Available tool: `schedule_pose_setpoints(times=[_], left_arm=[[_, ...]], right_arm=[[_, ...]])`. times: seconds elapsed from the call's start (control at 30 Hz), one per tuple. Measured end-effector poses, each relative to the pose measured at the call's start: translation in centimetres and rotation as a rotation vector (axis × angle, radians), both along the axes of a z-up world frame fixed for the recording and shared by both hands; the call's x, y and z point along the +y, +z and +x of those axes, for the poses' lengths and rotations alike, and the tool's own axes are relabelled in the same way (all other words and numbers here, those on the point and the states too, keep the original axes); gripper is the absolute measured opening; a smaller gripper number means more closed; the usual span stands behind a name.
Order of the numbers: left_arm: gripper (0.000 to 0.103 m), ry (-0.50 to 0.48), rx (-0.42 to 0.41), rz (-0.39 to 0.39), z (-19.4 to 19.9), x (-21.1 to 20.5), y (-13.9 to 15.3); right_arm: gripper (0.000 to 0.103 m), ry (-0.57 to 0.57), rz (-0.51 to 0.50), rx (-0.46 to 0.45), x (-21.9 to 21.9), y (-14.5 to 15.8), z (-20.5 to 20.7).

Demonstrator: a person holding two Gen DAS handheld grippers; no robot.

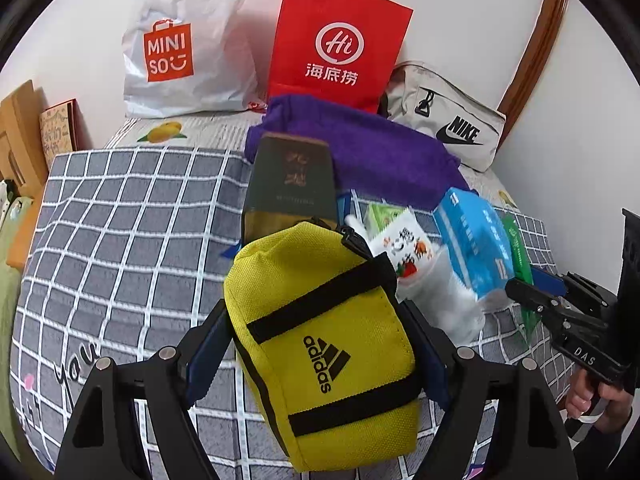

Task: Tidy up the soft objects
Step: 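Lay the green packet on the purple towel with the right gripper while the left gripper lifts the yellow pouch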

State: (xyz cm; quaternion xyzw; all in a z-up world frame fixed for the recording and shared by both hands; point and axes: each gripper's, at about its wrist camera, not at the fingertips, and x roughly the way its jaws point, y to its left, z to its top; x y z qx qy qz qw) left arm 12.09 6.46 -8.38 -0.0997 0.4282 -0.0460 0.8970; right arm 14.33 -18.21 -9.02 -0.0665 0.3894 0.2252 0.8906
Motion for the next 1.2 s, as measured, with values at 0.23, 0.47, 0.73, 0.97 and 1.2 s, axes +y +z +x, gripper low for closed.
schedule_pose_setpoints(times=[0.23,0.47,0.73,0.97,1.2], left_arm=[[0.081,-0.012,-0.018,0.001,1.9,0.1,1.6],[0.081,-0.017,-0.029,0.018,4.5,0.1,3.0],[0.081,0.007,-0.042,0.040,8.5,0.3,4.1],[0.081,0.014,-0.044,0.075,12.3,0.6,4.7],[0.081,0.009,-0.025,0.089,16.4,0.8,4.2]], right_arm=[[0.038,-0.042,0.019,-0.013,-1.0,1.5,1.8],[0.038,-0.071,0.029,-0.003,-1.9,2.5,4.6],[0.038,-0.114,0.032,0.008,-3.1,3.2,9.0],[0.038,-0.163,0.046,0.030,-4.0,3.5,13.6],[0.038,-0.186,0.047,0.054,-3.8,3.0,17.8]])
